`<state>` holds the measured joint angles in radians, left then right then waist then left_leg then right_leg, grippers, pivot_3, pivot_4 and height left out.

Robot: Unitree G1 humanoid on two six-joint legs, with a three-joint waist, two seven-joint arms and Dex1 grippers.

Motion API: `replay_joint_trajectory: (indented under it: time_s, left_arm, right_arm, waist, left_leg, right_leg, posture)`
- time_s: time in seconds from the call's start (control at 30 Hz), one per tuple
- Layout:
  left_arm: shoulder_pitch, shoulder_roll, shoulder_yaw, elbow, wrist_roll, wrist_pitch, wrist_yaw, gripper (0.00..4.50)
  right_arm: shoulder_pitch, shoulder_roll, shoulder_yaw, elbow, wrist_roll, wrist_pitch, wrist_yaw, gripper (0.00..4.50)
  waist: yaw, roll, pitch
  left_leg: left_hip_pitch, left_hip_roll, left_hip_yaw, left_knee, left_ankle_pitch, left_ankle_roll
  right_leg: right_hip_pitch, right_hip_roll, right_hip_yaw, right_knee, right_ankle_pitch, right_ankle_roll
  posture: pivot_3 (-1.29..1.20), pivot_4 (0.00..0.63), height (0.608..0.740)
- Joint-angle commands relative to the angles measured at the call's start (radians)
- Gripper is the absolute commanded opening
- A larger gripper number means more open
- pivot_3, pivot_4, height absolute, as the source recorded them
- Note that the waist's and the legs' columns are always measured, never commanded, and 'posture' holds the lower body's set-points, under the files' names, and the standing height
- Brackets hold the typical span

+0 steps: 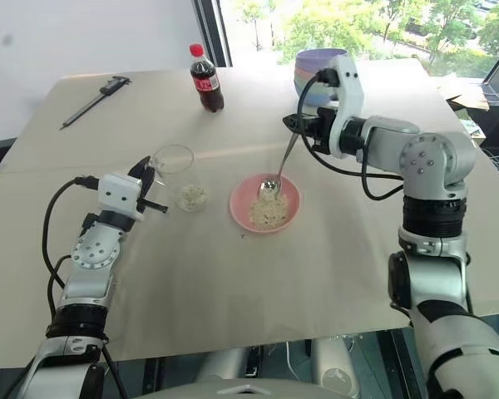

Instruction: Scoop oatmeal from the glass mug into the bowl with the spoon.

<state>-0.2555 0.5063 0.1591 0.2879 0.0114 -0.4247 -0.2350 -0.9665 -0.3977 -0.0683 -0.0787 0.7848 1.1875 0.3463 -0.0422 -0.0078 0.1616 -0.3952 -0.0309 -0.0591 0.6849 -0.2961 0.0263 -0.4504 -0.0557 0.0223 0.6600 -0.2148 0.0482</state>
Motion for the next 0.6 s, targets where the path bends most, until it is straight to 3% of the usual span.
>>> replay_joint_trajectory:
  time_s: [0.03, 0.17, 0.3, 0.47, 0.6]
  left_arm:
    - [0.020, -0.004, 0.012, -0.046, -0.004, 0.018, 0.003, 0.06]
    - [0.033, -0.009, 0.011, -0.070, -0.005, 0.032, 0.003, 0.06]
    - [0.042, -0.016, 0.012, -0.090, -0.008, 0.048, 0.005, 0.06]
    - [0.063, -0.040, 0.009, -0.130, -0.011, 0.074, 0.014, 0.06]
    - [0.076, -0.055, 0.007, -0.155, -0.010, 0.088, 0.019, 0.06]
  right_arm:
    - [0.000, -0.081, 0.141, -0.136, -0.104, -0.160, 0.149, 0.00]
    - [0.009, -0.177, 0.266, -0.212, -0.220, -0.306, 0.284, 0.00]
    - [0.016, -0.193, 0.276, -0.224, -0.246, -0.335, 0.332, 0.00]
    - [-0.028, -0.054, 0.087, -0.100, -0.122, -0.162, 0.204, 0.00]
    - [-0.158, 0.131, -0.132, 0.033, 0.020, -0.034, 0.012, 0.00]
  waist:
    - [0.001, 0.000, 0.000]
    - [0.003, 0.000, 0.000]
    - [0.006, 0.000, 0.000]
    - [0.006, 0.000, 0.000]
    - [0.008, 0.000, 0.000]
  left_leg:
    - [0.000, 0.000, 0.000, 0.000, 0.000, 0.000]
    - [0.000, 0.000, 0.000, 0.000, 0.001, -0.001]
    - [0.000, 0.000, -0.001, 0.000, 0.002, -0.003]
    - [0.000, 0.000, -0.001, 0.000, 0.002, -0.004]
    - [0.000, -0.001, -0.001, 0.000, 0.002, -0.004]
  right_leg:
    - [0.000, 0.000, 0.000, 0.000, 0.000, 0.000]
    - [0.000, -0.001, 0.000, -0.001, 0.000, 0.000]
    - [0.001, -0.003, -0.001, -0.002, 0.000, 0.000]
    - [0.001, -0.005, -0.001, -0.002, 0.000, 0.000]
    - [0.000, -0.006, -0.001, -0.001, 0.000, 0.000]
  posture:
    - [0.00, 0.150, 0.740]
    - [0.00, 0.150, 0.740]
    - [0.00, 0.150, 0.740]
    - [0.00, 0.150, 0.740]
    - [0.00, 0.150, 0.740]
